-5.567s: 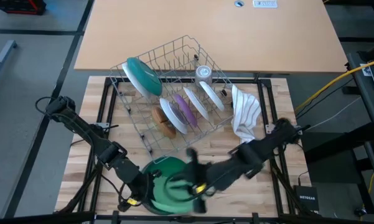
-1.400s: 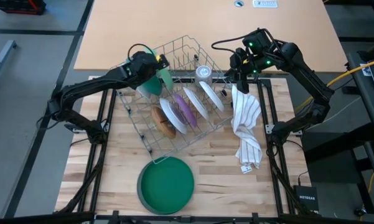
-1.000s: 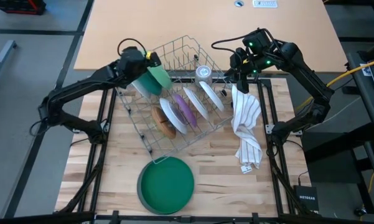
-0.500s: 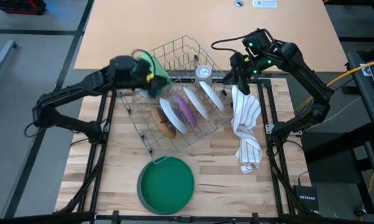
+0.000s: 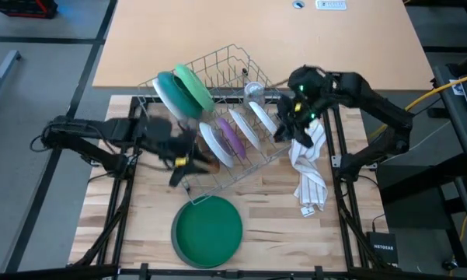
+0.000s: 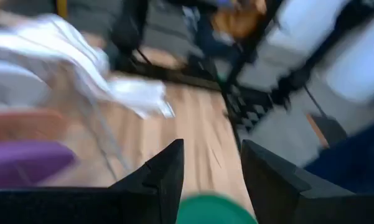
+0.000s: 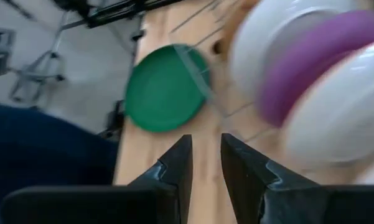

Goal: Sort dishes
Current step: Put the green plate into the dish rack

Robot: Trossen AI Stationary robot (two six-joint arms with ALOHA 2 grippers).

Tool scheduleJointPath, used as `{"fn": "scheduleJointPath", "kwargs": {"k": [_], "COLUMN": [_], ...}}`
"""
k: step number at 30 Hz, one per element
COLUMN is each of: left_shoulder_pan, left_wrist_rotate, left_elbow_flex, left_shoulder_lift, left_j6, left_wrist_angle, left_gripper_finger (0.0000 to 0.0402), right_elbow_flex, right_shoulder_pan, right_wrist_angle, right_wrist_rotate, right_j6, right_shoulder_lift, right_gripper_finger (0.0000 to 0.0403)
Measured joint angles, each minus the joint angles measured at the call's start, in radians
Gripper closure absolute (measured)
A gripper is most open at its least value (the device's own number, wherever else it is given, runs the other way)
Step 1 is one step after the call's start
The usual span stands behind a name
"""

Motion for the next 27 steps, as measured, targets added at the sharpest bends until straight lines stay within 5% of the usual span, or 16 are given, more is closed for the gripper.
{"fn": "scheduleJointPath", "kwargs": {"k": [8, 15, 22, 27], "left_shoulder_pan": [-0.284, -0.509, -0.658, -0.715], "left_wrist_rotate": [-0.032, -0.03, -0.092, -0.241], "left_elbow_flex": [0.0, 0.0, 0.0, 0.0], "left_shoulder_lift": [0.092, 0.205, 0.31, 0.377], "left_j6": [-0.133, -0.116, 0.066, 0.298], "left_wrist_angle": [-0.132, -0.147, -0.284, -0.441], "left_gripper_finger": [0.0254, 0.0254, 0.0254, 0.0254], "right_elbow_flex": [-0.053, -0.247, -0.453, -0.561], "right_shoulder_pan": [0.334, 0.593, 0.721, 0.74], "right_wrist_angle": [0.052, 0.352, 0.723, 0.869], "right_wrist_rotate": [0.185, 0.381, 0.621, 0.759], "right_j6": [0.206, 0.483, 0.661, 0.813], "right_shoulder_lift": [0.001, 0.003, 0.003, 0.003], "right_gripper_finger": [0.0316, 0.0316, 0.0316, 0.0316]}}
